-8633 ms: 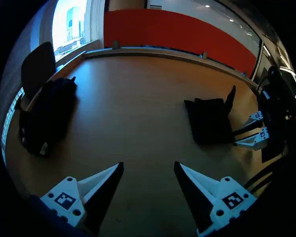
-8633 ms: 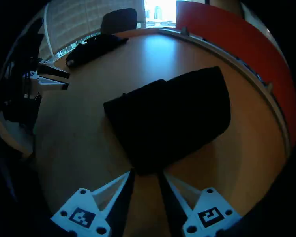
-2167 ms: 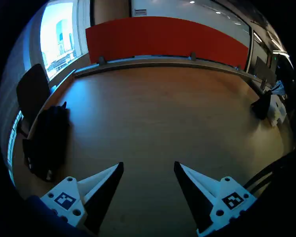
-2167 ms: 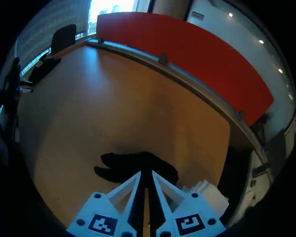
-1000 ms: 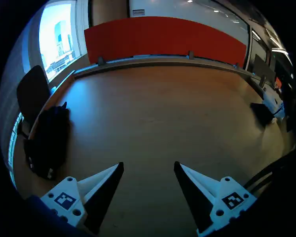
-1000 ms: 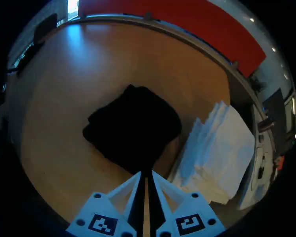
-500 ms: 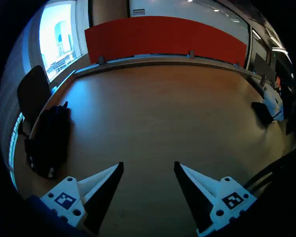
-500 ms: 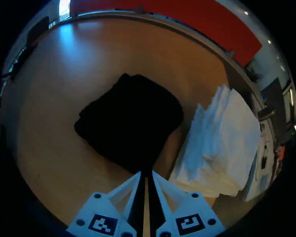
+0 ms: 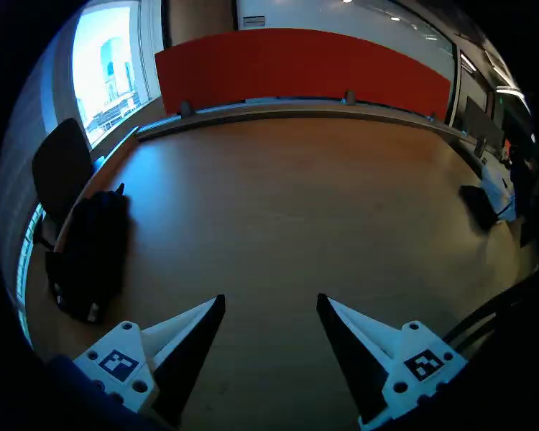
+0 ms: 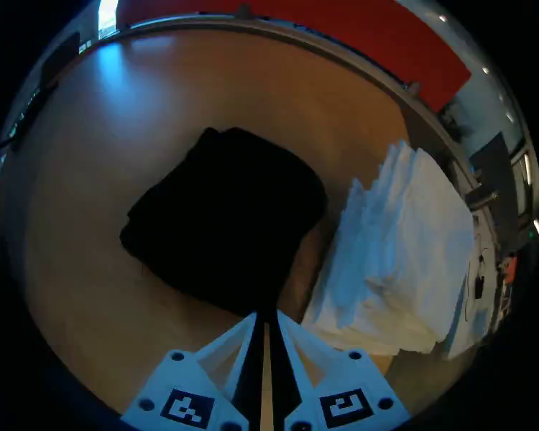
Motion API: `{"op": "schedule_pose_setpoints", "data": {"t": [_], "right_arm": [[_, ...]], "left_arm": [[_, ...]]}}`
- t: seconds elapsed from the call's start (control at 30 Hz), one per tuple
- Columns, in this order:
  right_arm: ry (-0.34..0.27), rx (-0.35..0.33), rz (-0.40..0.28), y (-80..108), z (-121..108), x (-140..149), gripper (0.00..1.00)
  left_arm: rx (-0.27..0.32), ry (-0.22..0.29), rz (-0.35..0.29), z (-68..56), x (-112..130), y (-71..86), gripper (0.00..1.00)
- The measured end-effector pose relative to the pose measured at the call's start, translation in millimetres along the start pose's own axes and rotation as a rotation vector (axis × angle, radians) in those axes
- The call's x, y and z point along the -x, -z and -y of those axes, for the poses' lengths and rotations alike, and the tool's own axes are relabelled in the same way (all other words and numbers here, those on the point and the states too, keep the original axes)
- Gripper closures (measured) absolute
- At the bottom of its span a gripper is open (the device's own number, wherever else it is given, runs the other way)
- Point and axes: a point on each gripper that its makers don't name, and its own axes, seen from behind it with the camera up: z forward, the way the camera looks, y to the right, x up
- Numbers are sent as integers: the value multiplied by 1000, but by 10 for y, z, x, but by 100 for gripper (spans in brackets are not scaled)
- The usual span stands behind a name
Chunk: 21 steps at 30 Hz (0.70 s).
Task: Fold towel
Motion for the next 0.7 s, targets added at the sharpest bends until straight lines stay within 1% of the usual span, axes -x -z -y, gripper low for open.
{"op": "schedule_pose_setpoints", "data": {"t": [0.37, 0.7], "right_arm": [[-21, 34, 17, -47, -85, 30, 96], [-16, 52, 43, -78, -122, 107, 96]], "left_arm": [[-2, 1, -1, -6, 1, 8, 6], [-3, -2, -2, -14, -1, 17, 6]]}}
